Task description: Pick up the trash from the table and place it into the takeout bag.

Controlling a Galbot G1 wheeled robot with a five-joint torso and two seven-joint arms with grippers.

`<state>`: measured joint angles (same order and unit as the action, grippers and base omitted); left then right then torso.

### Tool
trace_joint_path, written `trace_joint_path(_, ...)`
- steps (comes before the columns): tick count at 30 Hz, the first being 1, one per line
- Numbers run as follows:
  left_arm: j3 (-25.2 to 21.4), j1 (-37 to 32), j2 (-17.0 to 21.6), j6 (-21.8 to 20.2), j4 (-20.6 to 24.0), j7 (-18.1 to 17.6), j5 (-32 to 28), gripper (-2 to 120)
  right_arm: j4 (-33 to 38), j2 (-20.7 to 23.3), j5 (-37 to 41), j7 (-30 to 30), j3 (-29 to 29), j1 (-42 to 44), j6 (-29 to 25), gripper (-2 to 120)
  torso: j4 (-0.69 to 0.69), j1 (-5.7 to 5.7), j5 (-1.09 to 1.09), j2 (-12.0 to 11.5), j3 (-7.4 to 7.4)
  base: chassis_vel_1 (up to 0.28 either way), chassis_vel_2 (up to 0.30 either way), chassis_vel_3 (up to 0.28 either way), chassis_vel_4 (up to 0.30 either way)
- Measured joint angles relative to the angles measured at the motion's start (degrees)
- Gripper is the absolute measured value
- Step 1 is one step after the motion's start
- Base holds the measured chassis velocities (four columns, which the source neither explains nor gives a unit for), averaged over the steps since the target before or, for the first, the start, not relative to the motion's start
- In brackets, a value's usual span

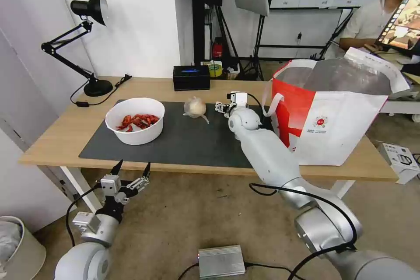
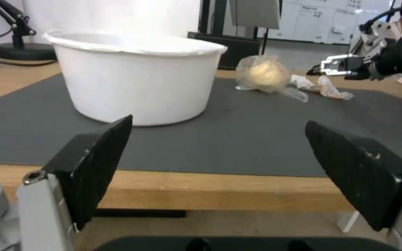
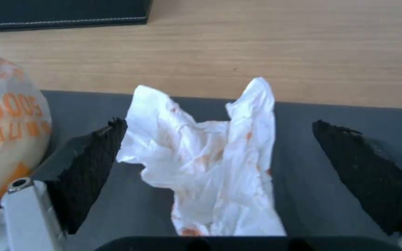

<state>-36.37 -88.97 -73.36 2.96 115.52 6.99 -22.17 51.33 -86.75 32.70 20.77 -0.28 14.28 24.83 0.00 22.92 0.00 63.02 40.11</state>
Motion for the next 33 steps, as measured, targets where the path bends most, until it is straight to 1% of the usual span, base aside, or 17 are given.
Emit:
trace_joint_path(2,0.0,-0.2,-0.3,0.1,0.0,0.0,0.3,100,-1.4,-1.2,-1.5,-0.8,0.8,0.4,-0.7,99,0.01,0.00,0.00,0.0,0.00,0.000,0.000,0.000,0.000)
trace_joint_path(5,0.0,-0.3,-0.4,0.2,0.1,0.0,0.3,100,-1.9,-1.5,-2.0,-1.2,1.0,0.6,-1.3,98,0.01,0.00,0.00,0.0,0.00,0.000,0.000,0.000,0.000)
trace_joint_path(6,0.0,-0.4,-0.4,0.3,0.1,0.0,0.3,100,-2.1,-1.5,-2.1,-1.4,1.1,0.7,-1.5,94,0.00,0.00,0.00,0.0,0.00,0.000,0.000,0.000,0.000)
trace_joint_path(7,0.0,-0.4,-0.4,0.3,0.1,0.0,0.3,100,-2.1,-1.5,-2.1,-1.4,1.1,0.7,-1.5,94,0.00,0.00,0.00,0.0,0.00,0.000,0.000,0.000,0.000)
trace_joint_path(10,-0.1,-0.3,-0.7,0.4,0.0,0.0,0.4,100,-2.9,-1.7,-2.3,-1.5,1.6,0.8,-1.8,81,0.00,0.00,0.00,0.0,0.00,0.000,0.000,0.000,0.000)
trace_joint_path(11,-0.1,-0.3,-0.7,0.4,0.0,0.0,0.4,100,-2.9,-1.7,-2.3,-1.5,1.6,0.8,-1.8,81,0.00,0.00,0.00,0.0,0.00,0.000,0.000,0.000,0.000)
trace_joint_path(12,0.0,-0.3,-0.7,0.5,-0.2,0.1,0.4,100,-3.3,-1.7,-2.3,-1.6,1.8,0.8,-2.0,76,0.00,0.00,0.00,0.0,0.00,0.000,0.000,0.000,0.000)
trace_joint_path(13,0.0,-0.3,-0.7,0.5,-0.2,0.1,0.4,100,-3.3,-1.7,-2.3,-1.6,1.8,0.8,-2.0,76,0.00,0.00,0.00,0.0,0.00,0.000,0.000,0.000,0.000)
trace_joint_path(15,0.2,-0.1,-0.8,0.5,-0.5,0.1,0.5,100,-4.1,-1.7,-2.3,-1.9,2.2,0.8,-2.2,63,0.00,0.00,0.00,0.0,0.00,0.000,0.000,0.000,0.000)
trace_joint_path(16,0.2,-0.1,-0.8,0.5,-0.5,0.1,0.5,100,-4.1,-1.7,-2.3,-1.9,2.2,0.8,-2.2,63,0.00,0.00,0.00,0.0,0.00,0.000,0.000,0.000,0.000)
trace_joint_path(18,0.2,0.1,-0.7,0.5,-0.8,0.2,0.5,100,-4.4,-1.6,-2.4,-2.1,2.4,0.8,-2.4,50,0.00,0.00,0.00,0.0,0.00,0.000,0.000,0.000,0.000)
trace_joint_path(19,0.2,0.1,-0.7,0.5,-0.9,0.2,0.5,100,-4.5,-1.6,-2.4,-2.1,2.4,0.8,-2.6,47,0.00,0.00,0.00,0.0,0.00,0.000,0.000,0.000,0.000)
trace_joint_path(20,0.2,0.1,-0.7,0.5,-0.9,0.2,0.5,100,-4.5,-1.6,-2.4,-2.1,2.4,0.8,-2.6,47,0.00,0.00,0.00,0.0,0.00,0.000,0.000,0.000,0.000)
trace_joint_path(22,0.3,0.2,-0.7,0.6,-1.1,0.2,0.5,100,-4.6,-1.6,-2.5,-2.2,2.5,0.8,-2.7,39,0.00,0.00,0.00,0.0,0.00,0.000,0.000,0.000,0.000)
trace_joint_path(23,0.3,0.2,-0.7,0.6,-1.1,0.2,0.5,100,-4.6,-1.6,-2.5,-2.2,2.5,0.8,-2.7,39,0.00,0.00,0.00,0.0,0.00,0.000,0.000,0.000,0.000)
trace_joint_path(24,0.4,0.3,-0.7,0.6,-1.1,0.2,0.5,100,-4.6,-1.6,-2.5,-2.3,2.5,0.9,-2.8,35,-0.01,0.00,0.00,0.0,0.00,0.000,0.000,0.000,0.000)
trace_joint_path(33,0.7,0.2,-0.8,0.6,-1.3,0.2,0.8,100,-4.8,-1.7,-2.6,-2.8,2.5,1.5,-4.7,32,-0.01,0.00,0.00,0.0,0.00,0.000,0.000,0.000,0.000)
